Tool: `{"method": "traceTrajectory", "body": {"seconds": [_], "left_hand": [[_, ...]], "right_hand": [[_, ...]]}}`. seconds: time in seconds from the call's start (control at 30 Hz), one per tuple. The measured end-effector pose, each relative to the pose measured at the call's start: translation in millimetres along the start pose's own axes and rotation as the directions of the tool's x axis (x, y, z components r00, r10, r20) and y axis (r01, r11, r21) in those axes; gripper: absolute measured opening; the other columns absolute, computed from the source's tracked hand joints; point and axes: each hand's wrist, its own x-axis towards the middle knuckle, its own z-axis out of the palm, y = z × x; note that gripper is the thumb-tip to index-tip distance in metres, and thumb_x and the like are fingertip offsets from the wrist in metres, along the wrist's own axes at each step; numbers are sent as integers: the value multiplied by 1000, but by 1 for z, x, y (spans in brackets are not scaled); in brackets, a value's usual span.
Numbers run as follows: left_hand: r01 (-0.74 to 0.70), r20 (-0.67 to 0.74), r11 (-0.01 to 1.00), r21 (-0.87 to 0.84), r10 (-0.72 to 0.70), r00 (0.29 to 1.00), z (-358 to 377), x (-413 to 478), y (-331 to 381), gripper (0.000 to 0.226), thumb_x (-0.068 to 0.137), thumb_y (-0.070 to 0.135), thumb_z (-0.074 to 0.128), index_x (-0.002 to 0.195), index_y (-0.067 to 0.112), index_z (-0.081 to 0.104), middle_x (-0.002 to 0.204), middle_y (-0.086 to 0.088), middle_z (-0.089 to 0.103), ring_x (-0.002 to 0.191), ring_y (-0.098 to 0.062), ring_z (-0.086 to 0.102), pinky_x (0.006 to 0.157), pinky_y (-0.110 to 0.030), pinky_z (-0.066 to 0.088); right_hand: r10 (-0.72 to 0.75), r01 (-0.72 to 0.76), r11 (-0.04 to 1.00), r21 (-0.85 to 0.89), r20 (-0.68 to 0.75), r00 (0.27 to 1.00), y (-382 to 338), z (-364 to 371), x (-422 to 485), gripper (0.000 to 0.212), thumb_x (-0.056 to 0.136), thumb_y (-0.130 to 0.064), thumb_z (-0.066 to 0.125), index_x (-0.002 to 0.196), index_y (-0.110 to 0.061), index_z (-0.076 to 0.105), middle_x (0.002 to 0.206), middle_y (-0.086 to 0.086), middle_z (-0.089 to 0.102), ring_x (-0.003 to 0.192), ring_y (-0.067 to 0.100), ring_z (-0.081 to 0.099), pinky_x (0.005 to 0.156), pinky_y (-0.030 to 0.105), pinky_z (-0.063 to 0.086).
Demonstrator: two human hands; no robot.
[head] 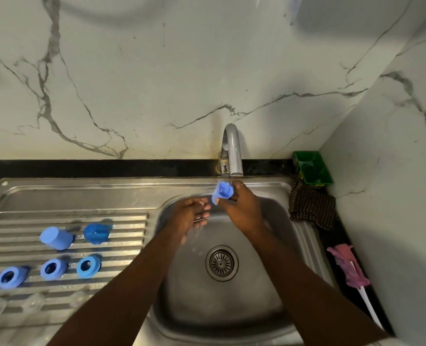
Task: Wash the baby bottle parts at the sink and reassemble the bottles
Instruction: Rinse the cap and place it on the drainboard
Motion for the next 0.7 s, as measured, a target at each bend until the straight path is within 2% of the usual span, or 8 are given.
{"method": "traceTrajectory", "body": {"seconds": [0.07, 0.17, 0.23, 0.37, 0.47, 0.53, 0.6, 0.7], "left_hand": [[4, -3, 1000, 4, -4, 1000, 1, -2, 0, 23, 101, 9, 54, 120, 5, 67, 107, -16, 74, 96, -29, 70, 87, -41, 57], [40, 21, 999, -18, -39, 999, 4, -4, 3, 24, 104, 15, 51, 119, 4, 67, 114, -17, 72, 109, -35, 68, 93, -46, 57], [77, 17, 993, -88, -76, 997, 7, -4, 6, 23, 105, 21, 51, 111, 5, 66, 114, -20, 71, 110, -39, 67, 96, -50, 55], [101, 58, 986, -132, -94, 994, 14, -4, 8, 14, 102, 19, 56, 102, 9, 65, 87, -15, 70, 82, -25, 69, 95, -49, 56], [53, 87, 988, -147, -40, 995, 15, 4, 4, 12, 100, 11, 58, 105, 7, 68, 105, -15, 75, 91, -21, 71, 92, -40, 57], [-15, 66, 991, -130, 24, 998, 12, 11, 2, 16, 98, 7, 61, 112, 5, 68, 118, -19, 71, 97, -23, 72, 84, -33, 60], [-94, 68, 991, -93, 101, 993, 10, 14, 4, 21, 93, 0, 64, 113, 7, 68, 116, -20, 71, 96, -25, 72, 78, -29, 61], [-181, 117, 983, 17, 178, 977, 14, 12, 10, 33, 87, -6, 70, 118, 6, 68, 113, -16, 72, 100, -27, 71, 83, -32, 61]], "right_hand": [[29, -14, 994, -107, 148, 989, 1, 4, 0, 25, 83, -11, 75, 105, -16, 64, 94, -7, 67, 89, 11, 66, 72, 16, 49], [9, -9, 999, 43, -8, 1000, -1, 3, 1, 30, 80, -11, 77, 107, -18, 66, 96, -9, 68, 86, 4, 64, 71, 11, 47], [-1, -1, 999, 51, 33, 999, 1, 4, 2, 33, 79, -12, 79, 109, -16, 65, 98, -7, 69, 86, 5, 64, 71, 12, 49], [18, -20, 1000, 16, 134, 991, 14, 7, -1, 35, 78, -4, 77, 107, -15, 62, 99, -1, 69, 87, 11, 64, 75, 26, 51], [5, -25, 997, 78, 250, 968, 19, 5, 0, 40, 82, 9, 62, 113, -17, 62, 105, -1, 69, 96, 10, 64, 86, 28, 52], [128, -223, 919, 324, 291, 948, 17, 3, -2, 37, 90, 4, 55, 122, -13, 64, 116, 4, 70, 107, 19, 66, 94, 33, 54], [286, -406, 738, 540, 294, 912, 15, 4, 1, 32, 99, -10, 51, 130, -8, 60, 123, 15, 67, 110, 29, 66, 91, 37, 56], [366, -487, 640, 594, 322, 873, 12, 7, 3, 33, 102, -24, 52, 127, -4, 58, 126, 20, 64, 109, 28, 65, 88, 37, 57]]}}
